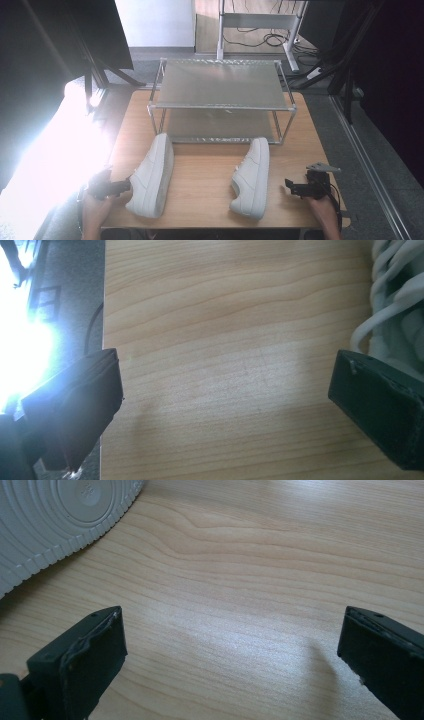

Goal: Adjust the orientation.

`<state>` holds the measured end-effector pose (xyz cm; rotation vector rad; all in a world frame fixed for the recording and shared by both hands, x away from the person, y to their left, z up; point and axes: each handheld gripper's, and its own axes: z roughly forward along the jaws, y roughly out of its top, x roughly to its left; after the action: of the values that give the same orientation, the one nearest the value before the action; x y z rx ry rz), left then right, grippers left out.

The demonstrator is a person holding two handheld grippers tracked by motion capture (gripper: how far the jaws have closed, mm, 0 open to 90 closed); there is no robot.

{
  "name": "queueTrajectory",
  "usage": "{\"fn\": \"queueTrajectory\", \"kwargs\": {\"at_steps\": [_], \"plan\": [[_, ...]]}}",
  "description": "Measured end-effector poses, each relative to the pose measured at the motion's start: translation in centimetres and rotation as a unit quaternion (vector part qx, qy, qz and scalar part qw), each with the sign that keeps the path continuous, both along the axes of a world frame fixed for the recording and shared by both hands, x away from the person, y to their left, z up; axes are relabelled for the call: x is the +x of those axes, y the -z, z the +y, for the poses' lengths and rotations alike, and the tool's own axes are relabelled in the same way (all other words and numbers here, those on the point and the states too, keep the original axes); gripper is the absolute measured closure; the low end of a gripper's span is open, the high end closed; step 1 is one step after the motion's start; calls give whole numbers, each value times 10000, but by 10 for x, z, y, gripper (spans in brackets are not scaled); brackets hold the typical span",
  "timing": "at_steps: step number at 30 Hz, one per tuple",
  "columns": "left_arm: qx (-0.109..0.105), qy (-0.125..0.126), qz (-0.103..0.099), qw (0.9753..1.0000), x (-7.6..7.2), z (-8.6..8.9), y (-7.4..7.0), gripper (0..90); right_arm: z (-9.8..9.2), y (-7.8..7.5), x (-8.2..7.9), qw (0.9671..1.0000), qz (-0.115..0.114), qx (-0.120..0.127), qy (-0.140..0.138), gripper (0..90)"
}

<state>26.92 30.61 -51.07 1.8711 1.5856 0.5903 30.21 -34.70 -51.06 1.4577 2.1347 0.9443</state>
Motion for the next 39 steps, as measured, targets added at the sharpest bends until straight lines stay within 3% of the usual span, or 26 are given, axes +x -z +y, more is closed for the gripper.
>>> {"fn": "queueTrajectory", "kwargs": {"at_steps": [15,24,32,36,39], "plan": [[-168,37,-147,9997,0,0,2,11,2,0,0,10000,34,80,-28,0],[-160,-20,68,9998,0,-2,-3,0,2,0,0,9999,46,104,-6,0],[-237,86,-27,9997,-3,-7,-10,0,2,1,1,9999,90,109,-8,0],[-166,73,-69,9998,-4,-9,-14,0,1,2,1,9998,123,123,-23,0],[-287,123,-135,9994,-5,-12,-16,0,2,2,1,9998,122,128,-19,0]]}}
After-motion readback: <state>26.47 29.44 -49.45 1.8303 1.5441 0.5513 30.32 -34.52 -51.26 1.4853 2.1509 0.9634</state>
